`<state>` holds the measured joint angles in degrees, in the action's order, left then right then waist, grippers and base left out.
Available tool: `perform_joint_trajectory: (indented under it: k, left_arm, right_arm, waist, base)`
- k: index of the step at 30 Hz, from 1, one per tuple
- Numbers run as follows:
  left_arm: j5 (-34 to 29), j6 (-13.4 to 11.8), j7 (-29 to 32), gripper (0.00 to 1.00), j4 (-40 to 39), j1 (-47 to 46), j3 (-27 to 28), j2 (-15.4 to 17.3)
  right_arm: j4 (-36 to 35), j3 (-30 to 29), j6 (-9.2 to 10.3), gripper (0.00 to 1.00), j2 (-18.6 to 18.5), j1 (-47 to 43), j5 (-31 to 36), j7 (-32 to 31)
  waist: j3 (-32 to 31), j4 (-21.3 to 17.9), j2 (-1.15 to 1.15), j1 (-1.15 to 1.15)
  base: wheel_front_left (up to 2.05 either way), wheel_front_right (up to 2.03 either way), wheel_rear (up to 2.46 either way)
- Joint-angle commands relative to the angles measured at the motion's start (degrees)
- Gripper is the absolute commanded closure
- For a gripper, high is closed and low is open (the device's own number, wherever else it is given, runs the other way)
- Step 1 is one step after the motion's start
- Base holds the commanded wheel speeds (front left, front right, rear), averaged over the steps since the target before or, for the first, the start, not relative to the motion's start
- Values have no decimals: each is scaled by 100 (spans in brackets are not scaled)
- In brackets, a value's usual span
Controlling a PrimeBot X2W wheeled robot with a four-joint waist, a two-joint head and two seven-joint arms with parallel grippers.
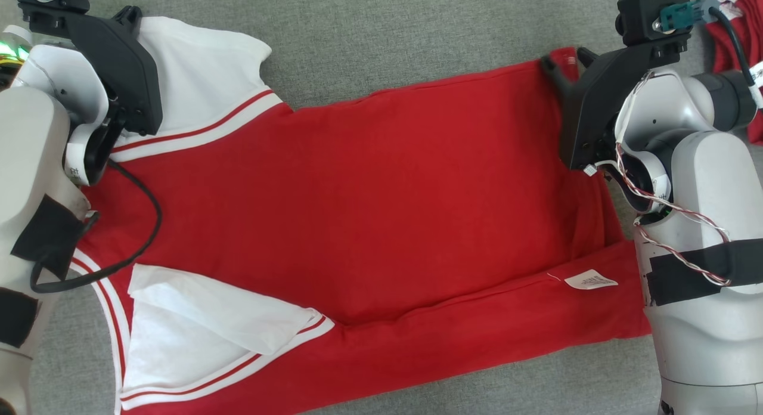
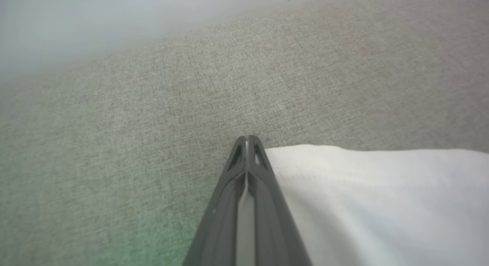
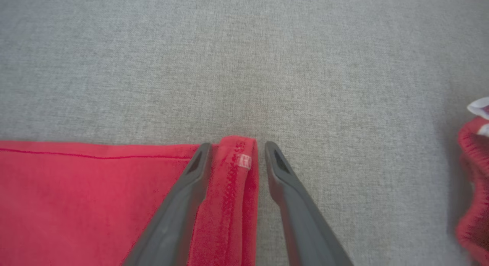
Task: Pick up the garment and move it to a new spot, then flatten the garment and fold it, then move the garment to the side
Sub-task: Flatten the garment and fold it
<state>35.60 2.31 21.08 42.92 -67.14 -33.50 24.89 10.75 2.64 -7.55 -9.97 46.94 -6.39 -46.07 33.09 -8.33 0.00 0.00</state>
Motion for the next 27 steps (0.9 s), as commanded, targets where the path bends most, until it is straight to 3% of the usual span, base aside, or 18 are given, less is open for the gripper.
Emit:
perform_joint_trajectory:
  k: [1, 10, 17, 27]
  left_arm:
    - [42, -27, 52, 100, 91, 294, -51, 61]
    - [229, 103, -417, 100, -372, 445, 117, 109]
    - [556, 210, -997, 100, -1143, 1064, 329, 212]
    - [753, -171, -1494, 100, -2596, 2524, 482, 434]
  right_arm:
    - [-8, 49, 16, 100, -19, 45, -53, 68]
    - [-94, -6, 16, 100, -129, -152, -225, 344]
    - [-371, -261, 16, 100, -216, -605, -302, 672]
    - [-975, -797, 16, 100, -86, -1583, -220, 952]
  waist:
    - [2, 11, 0, 0]
    - [-188, 133, 0, 0]
    - [-572, 380, 0, 0]
    - [-1187, 692, 0, 0]
  base:
    - [0, 0, 0]
    - [0, 0, 0]
    - [0, 0, 0]
    - [0, 0, 0]
